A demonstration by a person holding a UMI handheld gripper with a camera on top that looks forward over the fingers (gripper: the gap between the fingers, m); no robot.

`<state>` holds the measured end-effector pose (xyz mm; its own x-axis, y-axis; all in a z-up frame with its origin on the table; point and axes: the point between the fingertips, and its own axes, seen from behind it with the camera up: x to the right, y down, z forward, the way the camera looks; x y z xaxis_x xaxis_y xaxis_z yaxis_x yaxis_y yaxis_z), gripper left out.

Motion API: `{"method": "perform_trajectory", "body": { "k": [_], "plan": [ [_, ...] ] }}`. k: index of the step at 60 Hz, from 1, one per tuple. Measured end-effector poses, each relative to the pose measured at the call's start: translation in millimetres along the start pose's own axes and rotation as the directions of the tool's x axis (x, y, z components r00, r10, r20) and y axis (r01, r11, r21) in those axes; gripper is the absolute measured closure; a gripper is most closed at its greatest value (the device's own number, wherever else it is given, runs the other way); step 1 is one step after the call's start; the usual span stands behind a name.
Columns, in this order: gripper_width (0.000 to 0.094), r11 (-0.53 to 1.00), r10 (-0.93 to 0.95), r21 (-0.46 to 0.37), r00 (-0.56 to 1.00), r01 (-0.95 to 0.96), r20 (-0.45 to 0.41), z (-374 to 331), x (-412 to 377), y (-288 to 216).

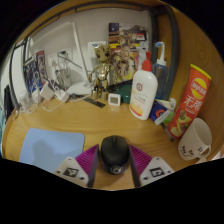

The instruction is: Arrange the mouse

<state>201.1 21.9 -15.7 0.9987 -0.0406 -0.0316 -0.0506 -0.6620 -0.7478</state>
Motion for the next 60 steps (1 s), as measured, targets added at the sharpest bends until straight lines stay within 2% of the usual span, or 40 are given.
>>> {"method": "perform_trajectory", "body": {
  "k": [2,11,16,18,19,28,38,43,48,54,60],
  "plan": [
    [0.0452,1.000,0.012,0.011,1.000,-0.012,0.003,1.4,0.1,-1.5],
    [0.0509,0.999,0.006,0.039,1.000,-0.005,-0.019,0.6,0.6,-1.0],
    [0.0619,0.999,0.024,0.031,0.999,-0.023,-0.022,0.6,0.4,0.0],
    [0.0597,0.999,0.029,0.025,0.999,-0.029,-0.021,0.4,0.3,0.2],
    [0.0667,0.999,0.026,0.024,0.999,-0.026,-0.023,0.2,0.7,-0.2],
    [0.0678,0.999,0.037,0.009,0.998,-0.037,-0.052,-6.0,2.5,-4.8],
    [0.0679,0.989,0.042,0.146,0.997,-0.031,-0.070,-61.0,-17.0,-86.6],
    [0.0678,0.976,0.052,0.213,0.998,-0.043,-0.037,-93.0,-48.2,-126.7],
    [0.0677,0.968,0.049,0.246,0.999,-0.048,0.005,-114.6,-87.8,-147.3],
    [0.0678,0.971,0.024,0.237,0.998,-0.036,0.050,-119.9,-136.8,-142.2],
    [0.0679,0.982,-0.011,0.186,0.997,-0.003,0.078,-105.7,-178.7,-107.4]
  ]
}}
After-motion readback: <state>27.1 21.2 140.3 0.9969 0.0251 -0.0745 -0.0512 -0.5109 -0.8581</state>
